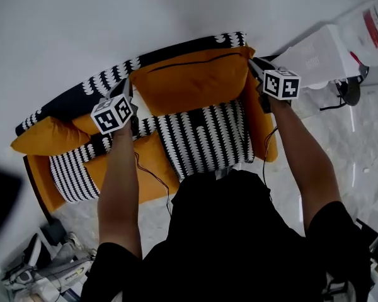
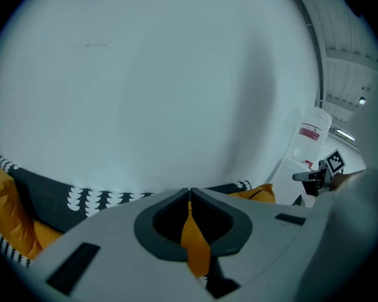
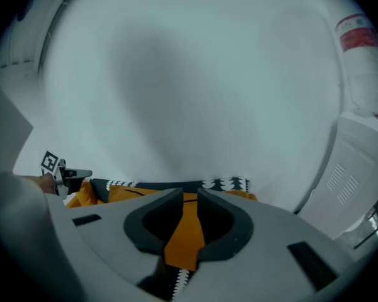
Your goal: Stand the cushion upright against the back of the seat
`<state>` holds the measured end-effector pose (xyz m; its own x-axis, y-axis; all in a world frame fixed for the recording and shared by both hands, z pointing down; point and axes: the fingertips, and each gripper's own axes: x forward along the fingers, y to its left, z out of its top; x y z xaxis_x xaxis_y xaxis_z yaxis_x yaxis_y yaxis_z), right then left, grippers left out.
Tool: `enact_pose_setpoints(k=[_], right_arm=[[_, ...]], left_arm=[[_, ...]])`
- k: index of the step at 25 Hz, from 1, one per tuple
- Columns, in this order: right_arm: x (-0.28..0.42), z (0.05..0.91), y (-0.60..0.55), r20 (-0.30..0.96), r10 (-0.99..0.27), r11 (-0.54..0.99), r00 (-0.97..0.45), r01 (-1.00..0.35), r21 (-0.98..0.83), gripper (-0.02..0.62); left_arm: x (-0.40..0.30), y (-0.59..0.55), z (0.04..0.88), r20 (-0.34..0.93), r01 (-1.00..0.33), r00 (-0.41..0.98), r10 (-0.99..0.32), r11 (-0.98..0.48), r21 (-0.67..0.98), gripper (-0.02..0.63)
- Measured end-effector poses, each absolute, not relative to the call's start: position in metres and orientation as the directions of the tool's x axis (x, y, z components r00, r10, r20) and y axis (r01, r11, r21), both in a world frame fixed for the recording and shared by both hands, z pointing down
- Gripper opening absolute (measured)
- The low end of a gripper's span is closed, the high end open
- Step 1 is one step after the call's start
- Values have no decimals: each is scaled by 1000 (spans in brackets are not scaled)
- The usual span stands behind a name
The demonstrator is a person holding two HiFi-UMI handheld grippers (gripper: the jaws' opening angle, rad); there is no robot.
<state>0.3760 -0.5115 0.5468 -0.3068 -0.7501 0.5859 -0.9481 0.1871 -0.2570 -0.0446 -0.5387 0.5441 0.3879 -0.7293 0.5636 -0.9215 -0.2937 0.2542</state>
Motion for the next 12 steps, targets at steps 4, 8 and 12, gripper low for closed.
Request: enact_pose_setpoints(k=[4,8,12], right_arm=[[345,515,-461,484,-769,233,-418,-887,-398,46],[317,491,-404,414,-756,287,-507,-825,-486,40],[296,468,-356,378,-739,325,-557,-787,-525,38]], left_arm=[[-2,-498,527,521,-863,504,-689,-421,279,21],[49,-451,508,481,-787,613,-627,-537,303,18],[86,-406,492,474,-707,697,-538,-625,330,17]])
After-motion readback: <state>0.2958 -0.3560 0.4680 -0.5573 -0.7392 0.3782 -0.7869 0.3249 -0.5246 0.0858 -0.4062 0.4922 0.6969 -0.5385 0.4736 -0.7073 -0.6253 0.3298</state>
